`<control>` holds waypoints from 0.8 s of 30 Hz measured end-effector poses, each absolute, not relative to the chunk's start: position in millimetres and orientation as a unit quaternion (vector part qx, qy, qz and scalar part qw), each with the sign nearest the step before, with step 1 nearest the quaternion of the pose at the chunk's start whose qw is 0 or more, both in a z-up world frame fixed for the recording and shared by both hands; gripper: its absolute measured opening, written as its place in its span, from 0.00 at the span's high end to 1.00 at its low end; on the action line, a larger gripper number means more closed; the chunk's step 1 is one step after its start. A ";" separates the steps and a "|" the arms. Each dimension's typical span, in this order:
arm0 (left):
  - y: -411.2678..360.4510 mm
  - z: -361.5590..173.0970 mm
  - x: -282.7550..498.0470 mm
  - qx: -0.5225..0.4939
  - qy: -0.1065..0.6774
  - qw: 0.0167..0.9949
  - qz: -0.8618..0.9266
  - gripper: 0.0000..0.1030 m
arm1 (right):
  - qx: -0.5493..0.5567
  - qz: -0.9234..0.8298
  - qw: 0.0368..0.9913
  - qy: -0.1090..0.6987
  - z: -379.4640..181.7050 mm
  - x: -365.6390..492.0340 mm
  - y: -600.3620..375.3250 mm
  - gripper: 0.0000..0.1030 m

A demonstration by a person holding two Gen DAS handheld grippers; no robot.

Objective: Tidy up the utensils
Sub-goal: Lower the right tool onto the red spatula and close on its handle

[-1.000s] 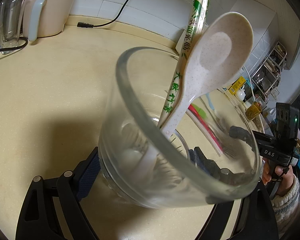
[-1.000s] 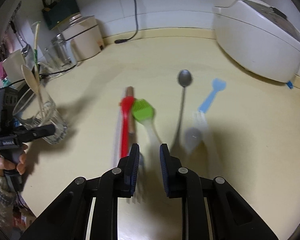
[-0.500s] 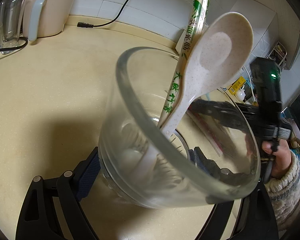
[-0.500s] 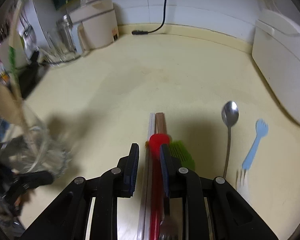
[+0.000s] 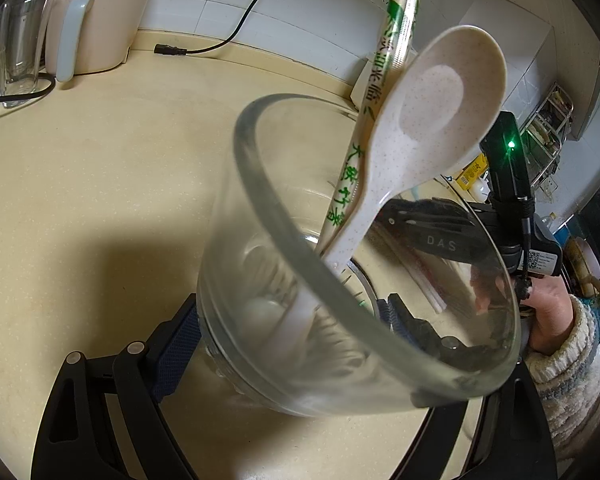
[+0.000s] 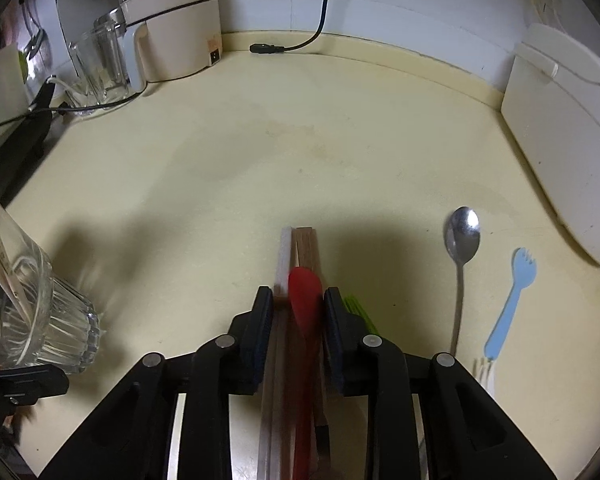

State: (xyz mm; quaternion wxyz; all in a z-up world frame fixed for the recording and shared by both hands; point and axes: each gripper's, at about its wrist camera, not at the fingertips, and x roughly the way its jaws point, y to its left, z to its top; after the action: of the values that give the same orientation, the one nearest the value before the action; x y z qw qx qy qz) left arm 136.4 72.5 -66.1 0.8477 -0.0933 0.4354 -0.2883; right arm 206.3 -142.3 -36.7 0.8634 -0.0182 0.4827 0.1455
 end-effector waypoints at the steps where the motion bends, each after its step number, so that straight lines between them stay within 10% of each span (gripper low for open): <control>1: 72.5 -66.1 136.4 -0.093 0.435 0.848 -0.288 0.13 | -0.014 0.152 0.862 0.483 -37.8 206.0 -142.4 0.75; 24: 72.8 -66.1 136.6 -0.093 0.435 0.848 -0.288 0.13 | 0.022 0.196 0.860 0.470 -40.1 162.5 -153.0 0.80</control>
State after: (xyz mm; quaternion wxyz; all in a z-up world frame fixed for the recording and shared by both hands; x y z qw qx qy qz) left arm 136.6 72.8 -66.1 0.8476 -0.0935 0.4354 -0.2885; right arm 162.5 -153.0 -40.1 0.8604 0.0224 0.4699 0.1961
